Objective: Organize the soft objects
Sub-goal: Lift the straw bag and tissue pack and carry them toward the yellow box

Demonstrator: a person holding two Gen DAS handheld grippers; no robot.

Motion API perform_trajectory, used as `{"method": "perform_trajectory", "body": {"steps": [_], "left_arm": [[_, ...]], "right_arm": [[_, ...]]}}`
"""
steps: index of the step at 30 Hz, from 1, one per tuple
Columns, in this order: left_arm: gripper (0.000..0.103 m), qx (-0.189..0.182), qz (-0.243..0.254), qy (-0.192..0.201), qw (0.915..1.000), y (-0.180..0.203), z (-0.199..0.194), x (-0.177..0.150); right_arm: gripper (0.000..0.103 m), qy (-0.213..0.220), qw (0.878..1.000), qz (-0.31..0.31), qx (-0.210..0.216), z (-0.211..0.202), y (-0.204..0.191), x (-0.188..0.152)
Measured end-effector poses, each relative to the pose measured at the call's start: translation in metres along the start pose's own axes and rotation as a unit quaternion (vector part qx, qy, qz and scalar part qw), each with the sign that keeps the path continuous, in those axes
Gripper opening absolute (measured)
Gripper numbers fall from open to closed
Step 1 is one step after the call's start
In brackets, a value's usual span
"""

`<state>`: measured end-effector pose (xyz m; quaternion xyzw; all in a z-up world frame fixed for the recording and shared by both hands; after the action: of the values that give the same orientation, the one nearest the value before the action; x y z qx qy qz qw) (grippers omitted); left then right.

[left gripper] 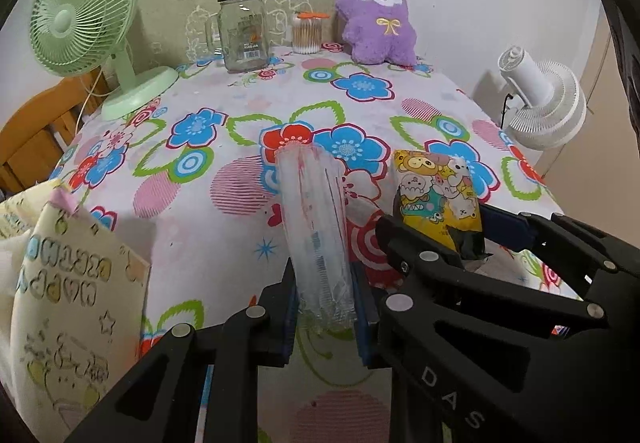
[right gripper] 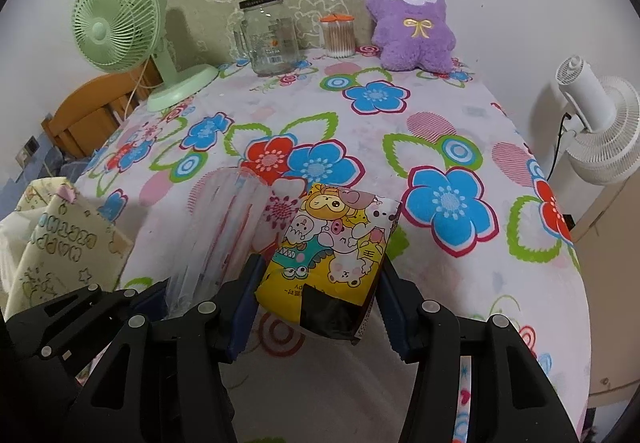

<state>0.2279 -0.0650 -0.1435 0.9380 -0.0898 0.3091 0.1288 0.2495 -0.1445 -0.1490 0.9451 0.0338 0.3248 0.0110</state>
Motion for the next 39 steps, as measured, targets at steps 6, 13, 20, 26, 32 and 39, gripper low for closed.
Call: {"method": "perform_trajectory", "body": {"steps": [6, 13, 20, 26, 32, 39], "left_arm": [[0.022, -0.001, 0.004, 0.013, 0.9999, 0.003, -0.019, -0.007], [0.022, -0.005, 0.011, 0.027, 0.9996, 0.010, -0.042, -0.015], [0.022, -0.004, 0.018, 0.046, 0.9988, 0.017, -0.067, -0.021], [0.022, -0.004, 0.026, 0.060, 0.9978, 0.022, -0.089, -0.028], [0.022, 0.000, 0.038, 0.075, 0.9964, 0.029, -0.113, -0.035], [0.022, 0.009, 0.052, 0.090, 0.9945, 0.036, -0.140, -0.040]], "right_arm": [[0.057, 0.009, 1.000, 0.004, -0.002, -0.018, -0.003, -0.006], [0.057, 0.024, 1.000, 0.007, -0.008, -0.044, -0.005, -0.014], [0.057, 0.042, 0.999, 0.017, -0.013, -0.074, -0.005, -0.021], [0.057, 0.058, 0.998, 0.021, -0.016, -0.099, -0.007, -0.028], [0.057, 0.078, 0.997, 0.021, -0.019, -0.126, -0.008, -0.033], [0.057, 0.099, 0.995, 0.023, -0.018, -0.156, -0.012, -0.036]]}}
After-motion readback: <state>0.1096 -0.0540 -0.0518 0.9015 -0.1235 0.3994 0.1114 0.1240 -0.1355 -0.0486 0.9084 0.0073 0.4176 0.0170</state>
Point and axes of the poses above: each gripper's, at about its wrist camera, not at the fingertips, and z roughly the way its jaws point, y to its right, x to its top, the point moved 3 cm from there along z, roughly the way its jaws point, and after that the axes turned 12 degrees about -x, right-handed, at the moved point
